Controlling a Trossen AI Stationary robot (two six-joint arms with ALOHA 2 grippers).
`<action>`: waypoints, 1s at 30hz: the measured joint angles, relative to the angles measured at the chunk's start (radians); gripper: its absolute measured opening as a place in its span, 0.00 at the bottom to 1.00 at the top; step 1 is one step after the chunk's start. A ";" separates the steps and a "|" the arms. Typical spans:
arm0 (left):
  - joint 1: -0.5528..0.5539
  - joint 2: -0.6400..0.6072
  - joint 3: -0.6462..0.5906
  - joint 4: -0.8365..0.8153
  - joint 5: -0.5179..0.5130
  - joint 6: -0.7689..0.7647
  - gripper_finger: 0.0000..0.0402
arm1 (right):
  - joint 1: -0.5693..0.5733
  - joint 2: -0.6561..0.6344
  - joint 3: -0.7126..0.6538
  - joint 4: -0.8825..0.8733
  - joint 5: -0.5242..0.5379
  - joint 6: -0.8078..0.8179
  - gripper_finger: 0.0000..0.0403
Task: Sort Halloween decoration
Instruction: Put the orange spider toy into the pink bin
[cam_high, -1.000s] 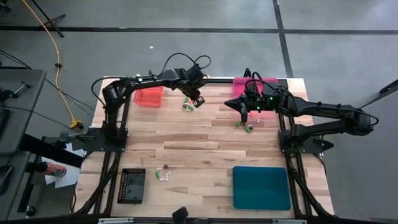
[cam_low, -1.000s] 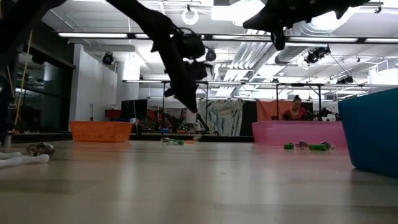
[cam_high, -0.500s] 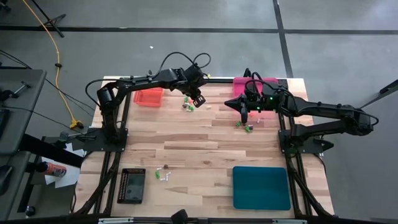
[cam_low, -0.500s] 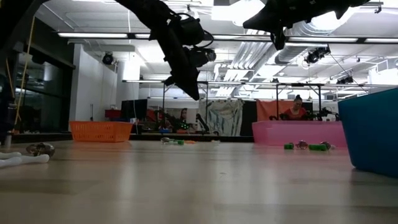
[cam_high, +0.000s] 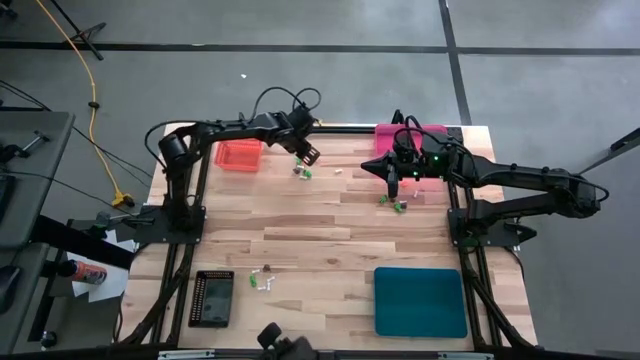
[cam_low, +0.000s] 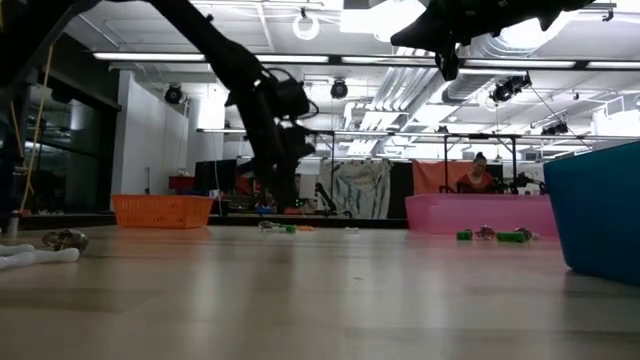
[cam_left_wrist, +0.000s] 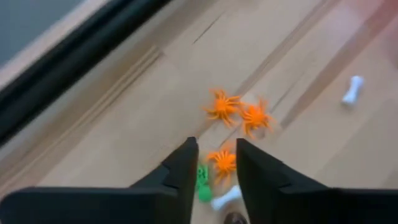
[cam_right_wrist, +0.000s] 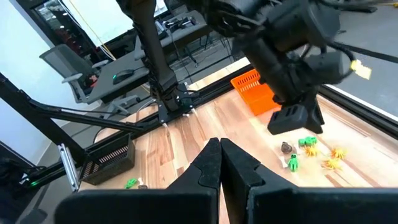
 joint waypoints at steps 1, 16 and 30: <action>0.000 0.013 0.001 0.002 0.007 0.000 0.28 | 0.000 0.000 0.000 0.000 0.000 0.000 0.00; -0.001 0.097 0.021 -0.002 0.055 0.020 0.46 | 0.000 0.000 0.000 0.000 0.027 0.071 0.00; -0.032 0.128 0.024 -0.013 0.025 0.081 0.31 | 0.000 0.000 0.000 0.000 0.037 0.087 0.00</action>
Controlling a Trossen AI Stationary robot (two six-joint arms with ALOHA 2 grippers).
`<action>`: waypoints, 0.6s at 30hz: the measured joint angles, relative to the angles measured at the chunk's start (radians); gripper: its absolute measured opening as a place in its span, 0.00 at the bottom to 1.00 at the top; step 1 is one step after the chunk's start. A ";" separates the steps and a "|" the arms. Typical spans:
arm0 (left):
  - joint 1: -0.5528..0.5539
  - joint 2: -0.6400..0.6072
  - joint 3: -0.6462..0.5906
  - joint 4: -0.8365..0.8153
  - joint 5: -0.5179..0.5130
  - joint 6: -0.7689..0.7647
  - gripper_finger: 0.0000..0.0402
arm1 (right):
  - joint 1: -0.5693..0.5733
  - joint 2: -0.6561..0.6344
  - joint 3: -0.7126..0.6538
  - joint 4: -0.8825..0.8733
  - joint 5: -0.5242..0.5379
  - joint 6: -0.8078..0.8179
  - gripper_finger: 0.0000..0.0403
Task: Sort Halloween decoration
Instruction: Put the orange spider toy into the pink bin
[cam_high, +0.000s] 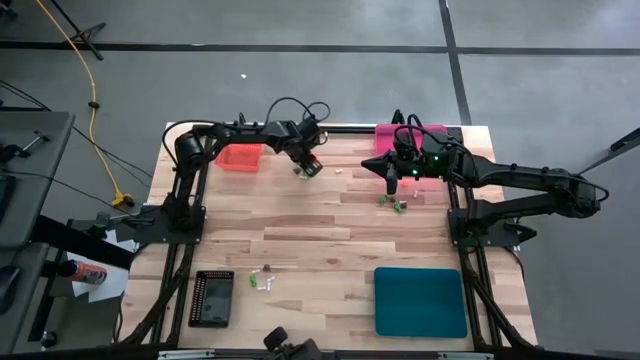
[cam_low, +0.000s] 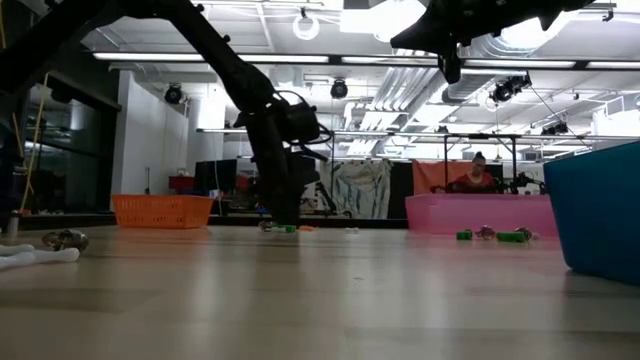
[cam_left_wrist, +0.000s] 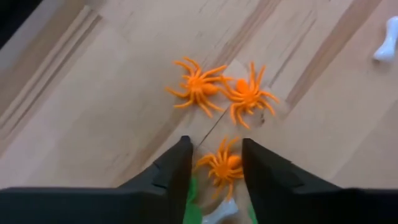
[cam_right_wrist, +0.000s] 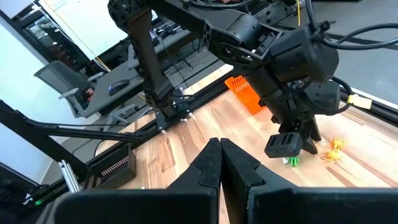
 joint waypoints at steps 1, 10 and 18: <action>-0.001 0.000 0.000 -0.003 -0.003 0.000 0.27 | 0.000 0.000 0.000 0.000 0.000 0.000 0.00; -0.006 -0.038 -0.006 -0.007 -0.030 -0.002 0.02 | 0.000 0.000 0.000 0.000 0.000 0.000 0.00; -0.006 -0.159 -0.004 0.012 -0.038 0.010 0.00 | 0.000 0.000 0.000 0.000 0.000 -0.008 0.00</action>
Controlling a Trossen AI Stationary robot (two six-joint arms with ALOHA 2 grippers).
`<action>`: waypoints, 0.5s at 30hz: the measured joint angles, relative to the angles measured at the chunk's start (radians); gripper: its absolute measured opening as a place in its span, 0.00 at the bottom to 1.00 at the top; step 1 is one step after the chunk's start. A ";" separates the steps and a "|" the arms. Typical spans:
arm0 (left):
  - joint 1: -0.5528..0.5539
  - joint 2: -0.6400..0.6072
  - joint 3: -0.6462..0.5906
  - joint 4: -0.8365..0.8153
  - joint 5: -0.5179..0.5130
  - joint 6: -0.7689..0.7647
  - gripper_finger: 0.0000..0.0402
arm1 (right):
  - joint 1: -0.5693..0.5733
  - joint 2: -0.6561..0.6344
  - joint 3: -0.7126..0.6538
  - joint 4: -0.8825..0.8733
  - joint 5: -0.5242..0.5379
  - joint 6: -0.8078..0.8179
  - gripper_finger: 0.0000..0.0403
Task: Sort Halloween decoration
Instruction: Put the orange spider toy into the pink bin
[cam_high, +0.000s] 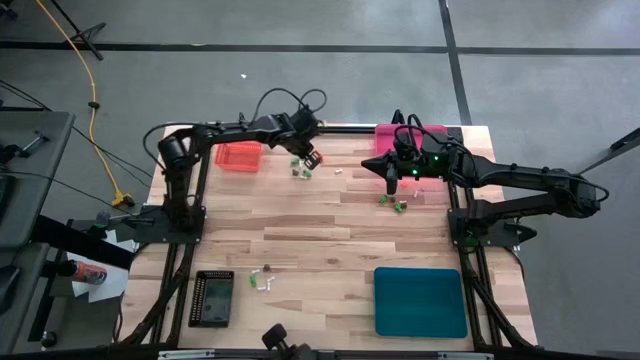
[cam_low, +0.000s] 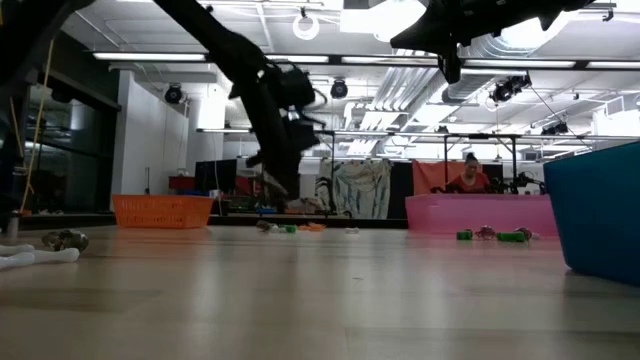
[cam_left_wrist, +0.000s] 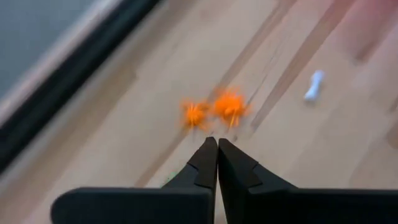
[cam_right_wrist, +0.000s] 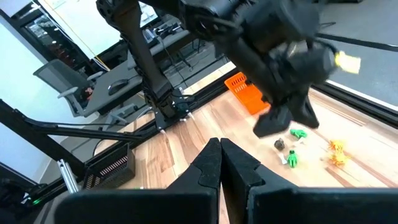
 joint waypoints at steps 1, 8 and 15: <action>0.000 -0.019 0.000 0.001 -0.004 0.009 0.00 | 0.000 0.000 0.000 0.000 0.000 0.000 0.00; 0.001 -0.072 0.002 0.051 -0.024 0.015 0.00 | 0.000 0.000 0.000 0.000 0.000 0.005 0.00; 0.006 0.040 -0.003 0.148 0.010 -0.082 0.14 | 0.000 0.000 0.000 0.000 0.000 0.034 0.00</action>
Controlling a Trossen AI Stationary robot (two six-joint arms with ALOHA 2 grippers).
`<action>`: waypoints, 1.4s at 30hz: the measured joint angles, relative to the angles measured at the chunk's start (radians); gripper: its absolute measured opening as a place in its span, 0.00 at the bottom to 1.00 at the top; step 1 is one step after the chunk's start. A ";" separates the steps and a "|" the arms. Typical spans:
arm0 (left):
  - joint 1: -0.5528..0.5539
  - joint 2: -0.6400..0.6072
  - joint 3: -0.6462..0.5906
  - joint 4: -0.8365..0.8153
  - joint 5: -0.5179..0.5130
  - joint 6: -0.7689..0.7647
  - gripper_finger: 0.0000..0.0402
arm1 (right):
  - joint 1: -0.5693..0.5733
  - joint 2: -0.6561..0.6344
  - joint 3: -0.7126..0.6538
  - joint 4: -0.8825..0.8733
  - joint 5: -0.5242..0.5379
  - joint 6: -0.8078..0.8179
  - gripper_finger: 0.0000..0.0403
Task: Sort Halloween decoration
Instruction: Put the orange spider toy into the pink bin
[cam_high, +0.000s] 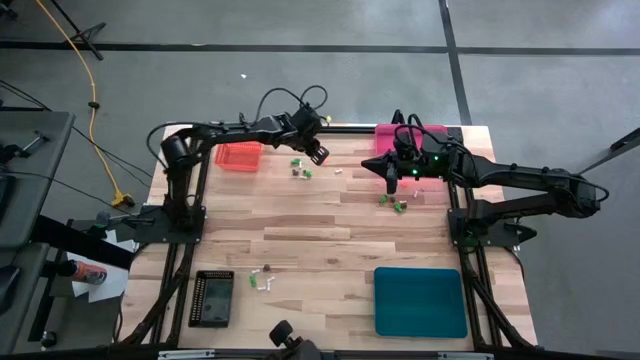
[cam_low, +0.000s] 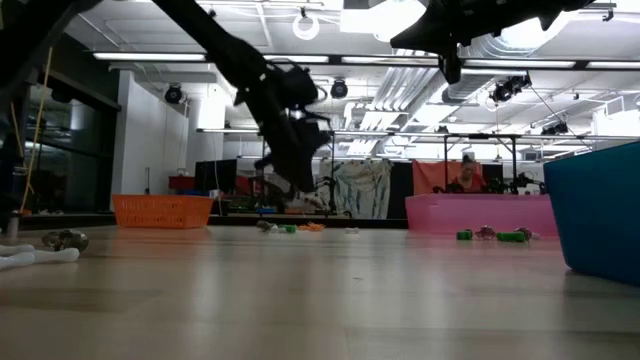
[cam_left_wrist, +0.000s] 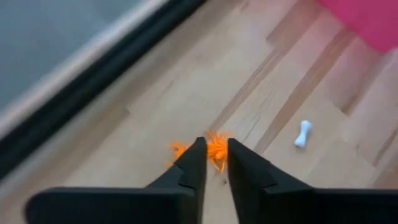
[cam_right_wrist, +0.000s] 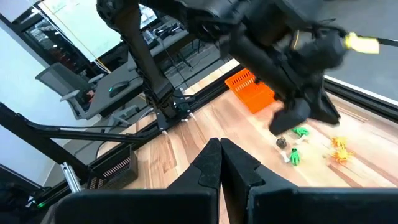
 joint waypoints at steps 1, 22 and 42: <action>0.002 0.020 0.000 0.010 0.013 -0.011 0.17 | 0.000 0.000 0.000 0.000 0.000 0.014 0.00; 0.035 0.147 0.012 0.037 0.073 -0.079 0.32 | 0.000 0.000 0.000 0.000 0.018 0.061 0.00; 0.014 0.013 0.011 -0.084 0.095 -0.008 0.01 | 0.000 0.000 0.000 -0.002 0.018 0.049 0.00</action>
